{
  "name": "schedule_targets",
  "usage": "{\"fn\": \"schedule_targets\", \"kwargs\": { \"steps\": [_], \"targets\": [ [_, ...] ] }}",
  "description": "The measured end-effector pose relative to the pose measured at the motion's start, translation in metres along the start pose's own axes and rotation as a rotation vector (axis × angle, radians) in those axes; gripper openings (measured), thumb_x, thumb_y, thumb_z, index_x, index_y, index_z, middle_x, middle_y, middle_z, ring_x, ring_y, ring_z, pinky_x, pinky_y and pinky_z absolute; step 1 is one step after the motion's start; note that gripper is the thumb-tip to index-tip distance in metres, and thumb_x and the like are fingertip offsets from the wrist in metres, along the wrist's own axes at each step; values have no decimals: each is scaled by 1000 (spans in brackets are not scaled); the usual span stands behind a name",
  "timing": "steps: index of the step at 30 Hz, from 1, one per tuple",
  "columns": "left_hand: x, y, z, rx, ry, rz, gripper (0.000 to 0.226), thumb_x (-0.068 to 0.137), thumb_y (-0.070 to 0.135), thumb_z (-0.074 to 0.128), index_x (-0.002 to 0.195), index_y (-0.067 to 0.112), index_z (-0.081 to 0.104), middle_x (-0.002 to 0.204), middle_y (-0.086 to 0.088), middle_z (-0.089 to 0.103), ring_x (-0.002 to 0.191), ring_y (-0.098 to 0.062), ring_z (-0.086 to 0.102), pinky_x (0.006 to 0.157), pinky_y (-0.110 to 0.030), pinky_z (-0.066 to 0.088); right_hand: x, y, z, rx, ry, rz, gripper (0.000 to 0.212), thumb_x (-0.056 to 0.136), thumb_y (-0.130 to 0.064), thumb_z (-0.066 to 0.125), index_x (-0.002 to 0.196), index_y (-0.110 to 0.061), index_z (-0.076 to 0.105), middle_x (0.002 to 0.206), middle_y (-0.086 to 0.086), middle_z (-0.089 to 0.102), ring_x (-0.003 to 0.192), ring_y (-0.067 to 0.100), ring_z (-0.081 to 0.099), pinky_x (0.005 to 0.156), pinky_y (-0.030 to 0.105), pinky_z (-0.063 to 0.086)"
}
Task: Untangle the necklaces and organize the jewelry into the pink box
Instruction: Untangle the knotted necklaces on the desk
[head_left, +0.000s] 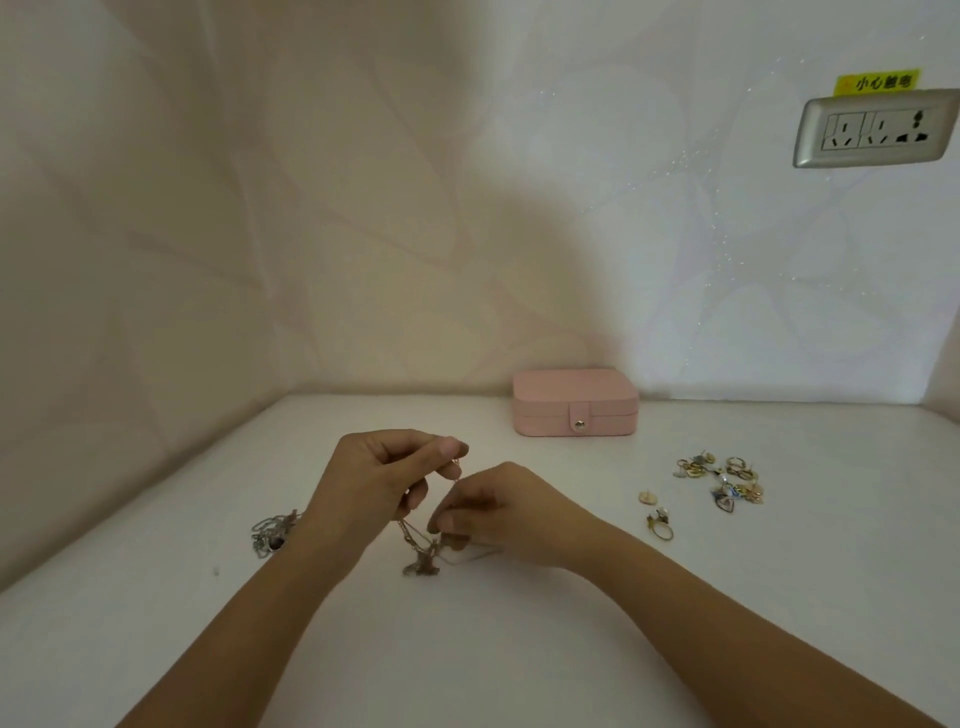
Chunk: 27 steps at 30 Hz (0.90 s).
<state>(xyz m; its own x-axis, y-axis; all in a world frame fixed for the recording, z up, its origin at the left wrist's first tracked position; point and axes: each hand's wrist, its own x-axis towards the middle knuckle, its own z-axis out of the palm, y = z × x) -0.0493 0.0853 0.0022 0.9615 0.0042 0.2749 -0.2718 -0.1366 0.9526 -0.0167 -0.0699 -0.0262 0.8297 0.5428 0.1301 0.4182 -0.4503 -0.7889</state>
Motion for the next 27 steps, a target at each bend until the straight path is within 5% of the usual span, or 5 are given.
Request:
{"fn": "schedule_targets", "kwargs": {
  "steps": [4,9,13,17,27],
  "targets": [
    [4,-5,-9,200,73,-39,14,75,30,75,68,18,76,58,4,65,45,-7,41,42,-13,32,2,1,-11,98,169,88,22,97,-20,47,84,-18,64,67,-2,50,48,11,51,49,20,42],
    [1,-15,5,381,-155,-100,14,78,31,75,89,22,75,75,6,71,47,1,52,50,-10,37,7,-1,-13,-2,374,5,31,100,-33,43,84,-18,65,52,-12,49,50,0,45,56,20,32],
    [-1,-11,8,129,-162,-158,16,85,26,66,89,13,75,72,-6,71,41,-11,29,40,-18,24,2,-6,-17,13,301,116,59,98,-55,30,77,-14,67,53,-6,49,51,5,46,58,22,36],
    [-1,-9,3,175,-194,-188,18,83,27,68,75,14,76,68,-2,71,42,-10,27,41,-18,22,-5,-11,-18,-36,219,173,69,93,-65,24,55,-21,61,52,1,47,48,10,43,58,22,36],
    [1,-13,-2,-24,-288,-451,13,86,18,64,81,8,71,70,2,64,43,-4,30,37,-12,21,-6,-11,-18,-60,146,218,83,83,-77,19,71,-13,70,56,6,45,53,15,44,63,25,39]
  ]
}}
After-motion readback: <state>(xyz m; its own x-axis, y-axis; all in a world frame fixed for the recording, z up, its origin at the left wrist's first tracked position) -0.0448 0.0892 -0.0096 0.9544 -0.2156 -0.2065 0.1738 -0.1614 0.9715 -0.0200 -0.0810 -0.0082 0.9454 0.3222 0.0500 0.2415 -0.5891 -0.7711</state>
